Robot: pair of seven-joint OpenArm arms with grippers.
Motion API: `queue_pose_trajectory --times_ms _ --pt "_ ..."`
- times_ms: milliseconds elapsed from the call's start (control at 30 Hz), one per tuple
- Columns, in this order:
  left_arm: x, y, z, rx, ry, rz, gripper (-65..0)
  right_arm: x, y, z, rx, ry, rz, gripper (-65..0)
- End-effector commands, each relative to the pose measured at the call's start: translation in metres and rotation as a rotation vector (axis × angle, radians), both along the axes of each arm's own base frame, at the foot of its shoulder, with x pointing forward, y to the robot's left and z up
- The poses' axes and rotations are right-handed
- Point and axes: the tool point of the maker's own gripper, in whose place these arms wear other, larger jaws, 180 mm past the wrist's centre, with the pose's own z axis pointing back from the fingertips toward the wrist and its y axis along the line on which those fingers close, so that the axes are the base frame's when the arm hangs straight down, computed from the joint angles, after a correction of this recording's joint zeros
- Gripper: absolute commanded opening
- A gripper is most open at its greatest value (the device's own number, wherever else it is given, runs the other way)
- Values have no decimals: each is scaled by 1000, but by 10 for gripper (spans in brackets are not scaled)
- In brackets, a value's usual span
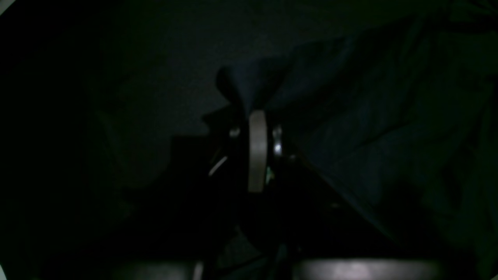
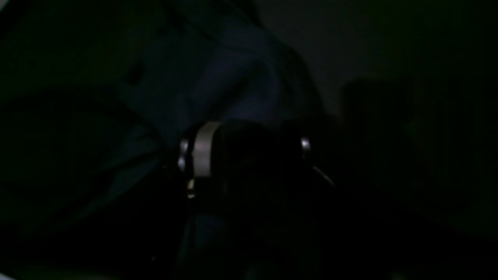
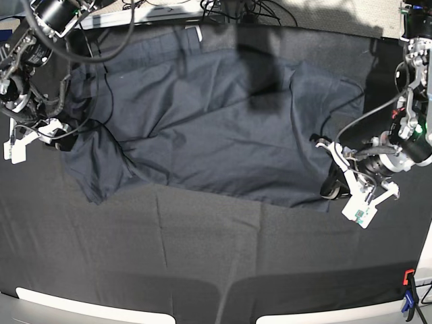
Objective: Layout the t-shirt on the table in an organized manner, then fold the t-shirt properly
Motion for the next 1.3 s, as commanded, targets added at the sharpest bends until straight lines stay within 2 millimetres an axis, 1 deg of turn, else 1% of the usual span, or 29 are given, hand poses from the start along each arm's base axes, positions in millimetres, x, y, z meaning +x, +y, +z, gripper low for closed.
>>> queue_pose_trajectory --times_ms 0,133,267,300,433,567,667,733,800,867,1067,1167,1200,1233,1267 --pt "7 1 17 -8 -56 -1 -650 10 -9 20 -55 -66 18 -404" --pt "7 1 17 -8 -56 -1 -650 10 -20 21 -108 -57 5 -404" --pt "7 1 17 -7 -56 -1 -650 13 -19 19 -161 -32 37 -404" --pt "7 1 17 -8 -56 -1 -650 16 -17 18 -182 -24 55 -404" --pt "7 1 17 -7 -56 -1 -650 26 4 11 -253 30 182 -404" --pt "7 1 17 -8 -56 -1 -650 33 22 4 -337 88 319 -403" --pt "7 1 17 -7 -56 -1 -650 33 26 1 -382 131 383 -398" --pt "7 1 17 -7 -56 -1 -650 34 20 2 -425 156 386 -397" --pt "7 1 17 -7 -56 -1 -650 38 19 6 -427 138 384 -397" --pt "7 1 17 -7 -56 -1 -650 39 23 5 -418 125 384 -397" --pt "7 1 17 -7 -55 -1 -650 39 40 -4 -370 119 387 -397" --pt "7 1 17 -7 -55 -1 -650 37 41 -11 -357 134 385 -398" --pt "7 1 17 -7 -56 -1 -650 35 38 -15 -365 152 381 -417" --pt "7 1 17 -7 -56 -1 -650 33 37 -19 -369 166 379 -469" --pt "7 1 17 -7 -56 -1 -650 32 36 -21 -369 174 378 -547"
